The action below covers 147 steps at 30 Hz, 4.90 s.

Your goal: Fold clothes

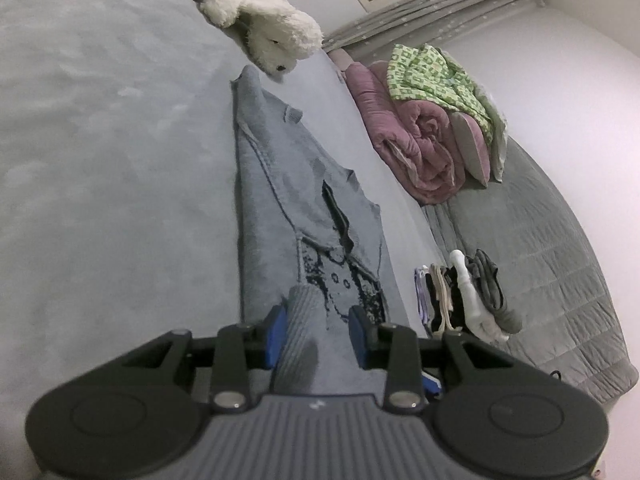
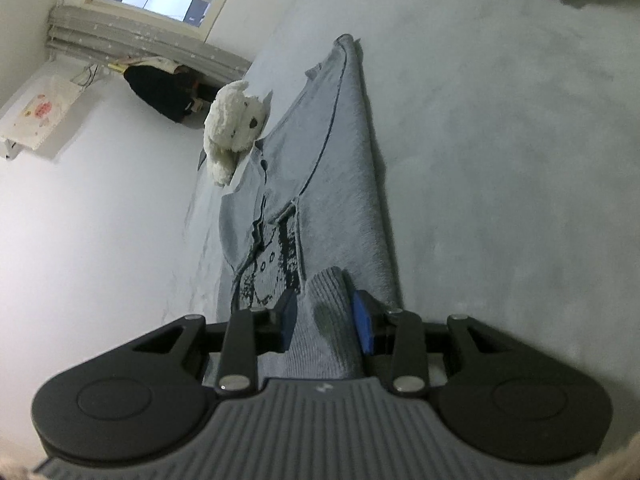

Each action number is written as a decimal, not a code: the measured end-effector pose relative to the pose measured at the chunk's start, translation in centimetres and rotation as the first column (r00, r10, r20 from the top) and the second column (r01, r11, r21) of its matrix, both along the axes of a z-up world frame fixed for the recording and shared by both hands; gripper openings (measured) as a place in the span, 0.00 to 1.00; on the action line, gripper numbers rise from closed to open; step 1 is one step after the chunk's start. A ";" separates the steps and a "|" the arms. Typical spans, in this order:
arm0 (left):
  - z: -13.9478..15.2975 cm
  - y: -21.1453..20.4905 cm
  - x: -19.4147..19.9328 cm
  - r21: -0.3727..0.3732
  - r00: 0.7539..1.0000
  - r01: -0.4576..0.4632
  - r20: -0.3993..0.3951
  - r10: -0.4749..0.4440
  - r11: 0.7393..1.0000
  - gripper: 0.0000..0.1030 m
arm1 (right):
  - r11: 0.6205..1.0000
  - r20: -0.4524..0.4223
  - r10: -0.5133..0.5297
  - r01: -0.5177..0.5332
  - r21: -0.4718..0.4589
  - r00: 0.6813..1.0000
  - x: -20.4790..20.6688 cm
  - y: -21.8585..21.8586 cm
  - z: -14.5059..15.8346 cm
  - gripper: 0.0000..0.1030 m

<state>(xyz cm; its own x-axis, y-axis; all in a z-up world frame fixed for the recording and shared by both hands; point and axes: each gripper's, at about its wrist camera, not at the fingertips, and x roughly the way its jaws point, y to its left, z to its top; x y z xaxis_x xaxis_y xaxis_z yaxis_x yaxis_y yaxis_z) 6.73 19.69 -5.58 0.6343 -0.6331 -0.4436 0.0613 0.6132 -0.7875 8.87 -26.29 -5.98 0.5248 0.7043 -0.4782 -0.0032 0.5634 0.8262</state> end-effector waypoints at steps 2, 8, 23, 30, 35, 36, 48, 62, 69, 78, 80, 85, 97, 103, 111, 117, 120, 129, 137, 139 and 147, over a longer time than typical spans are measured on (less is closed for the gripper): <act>-0.1 -0.4 0.3 0.017 1.000 0.004 -0.004 -0.004 1.000 0.33 | 1.000 0.003 0.007 -0.007 -0.009 1.000 0.1 0.3 0.0 0.35; -0.5 -1.9 0.9 0.088 1.000 0.018 -0.018 -0.017 0.996 0.21 | 0.999 0.011 0.023 -0.022 -0.036 1.000 0.3 0.9 -0.1 0.17; 0.0 -0.4 3.8 -0.155 0.998 -0.065 -0.004 0.066 0.986 0.07 | 0.998 0.066 -0.004 -0.001 0.064 0.998 3.7 0.5 2.1 0.11; -1.0 0.7 4.7 -0.229 0.992 -0.120 0.009 0.125 0.966 0.07 | 0.984 0.121 -0.056 0.034 0.174 0.991 5.8 0.0 1.9 0.11; -1.2 0.8 5.5 -0.230 0.992 -0.118 0.022 0.126 0.966 0.07 | 0.975 0.151 -0.085 0.051 0.218 0.985 6.7 -0.4 1.7 0.11; -1.5 0.8 5.8 -0.225 0.991 -0.123 0.015 0.130 0.967 0.07 | 0.975 0.142 -0.092 0.060 0.215 0.986 6.9 -0.4 1.4 0.11; -0.7 -2.1 6.0 0.134 0.975 -0.218 0.064 0.211 0.967 0.18 | 0.987 0.178 -0.093 0.114 -0.113 0.980 7.4 2.1 0.8 0.18; 0.5 -5.9 5.0 0.362 0.976 -0.168 0.193 0.102 0.917 0.24 | 0.871 0.357 0.131 0.065 -0.487 0.925 5.3 7.6 2.6 0.26; 1.5 -3.2 4.3 0.247 0.968 -0.225 0.166 0.187 0.943 0.13 | 0.906 0.327 0.067 0.080 -0.416 0.943 5.6 6.0 3.0 0.31; 2.2 -7.4 2.6 0.332 0.983 -0.008 0.178 -0.055 0.943 0.13 | 0.897 0.338 0.232 -0.066 -0.437 0.912 3.1 9.5 3.8 0.31; 1.8 -7.7 1.9 0.371 0.981 0.029 0.166 -0.097 0.928 0.13 | 0.885 0.335 0.263 -0.087 -0.458 0.905 2.5 9.7 3.6 0.31; 1.3 -6.2 -0.1 0.404 0.977 0.062 0.163 -0.139 0.913 0.13 | 0.870 0.327 0.280 -0.094 -0.485 0.902 0.9 8.6 3.2 0.29; 0.4 -2.2 -5.5 0.415 0.976 0.144 0.092 -0.199 0.898 0.17 | 0.876 0.309 0.273 -0.103 -0.472 0.911 -3.8 3.5 3.1 0.29; 0.4 -0.1 -6.5 0.292 0.983 0.152 0.052 -0.174 0.944 0.43 | 0.875 0.254 0.278 -0.135 -0.466 0.926 -5.4 1.5 3.1 0.40; -1.4 0.9 -5.4 0.078 0.991 0.137 -0.011 -0.137 0.987 0.65 | 0.953 0.162 0.163 -0.113 -0.280 0.973 -5.1 -2.3 2.0 0.49; -2.2 0.8 -4.3 0.000 0.995 0.101 -0.023 -0.101 0.995 0.66 | 0.976 0.110 0.130 -0.107 -0.188 0.985 -3.6 -2.7 1.1 0.51; -2.3 0.3 -3.7 -0.003 0.994 0.105 -0.013 -0.105 0.995 0.66 | 0.981 0.098 0.128 -0.112 -0.156 0.987 -2.7 -2.4 0.7 0.51; -2.9 -0.5 -2.0 -0.038 0.992 0.128 0.025 -0.127 0.991 0.65 | 0.990 0.079 0.135 -0.131 -0.061 0.988 -0.2 -1.2 -0.3 0.51; -3.4 -1.1 -1.4 -0.079 0.996 0.092 0.021 -0.091 0.993 0.55 | 0.987 0.095 0.159 -0.155 -0.042 0.983 0.8 0.7 -0.7 0.49; -3.5 -1.5 -1.4 -0.065 0.996 0.088 0.026 -0.087 0.994 0.49 | 0.987 0.099 0.159 -0.155 -0.042 0.982 0.8 0.9 -0.7 0.46; -4.5 -1.1 -1.6 -0.140 0.999 0.000 -0.052 -0.008 0.990 0.15 | 0.992 0.038 0.117 -0.118 0.044 0.992 0.8 0.1 -1.8 0.16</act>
<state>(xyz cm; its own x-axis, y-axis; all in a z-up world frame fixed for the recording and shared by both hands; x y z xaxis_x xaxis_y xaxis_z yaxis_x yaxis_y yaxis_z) 5.18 18.63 -10.06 0.6097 -0.6940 -0.3829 0.0198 0.4963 -0.8679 9.70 -26.23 -7.74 0.4529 0.7828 -0.4267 -0.0964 0.5188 0.8494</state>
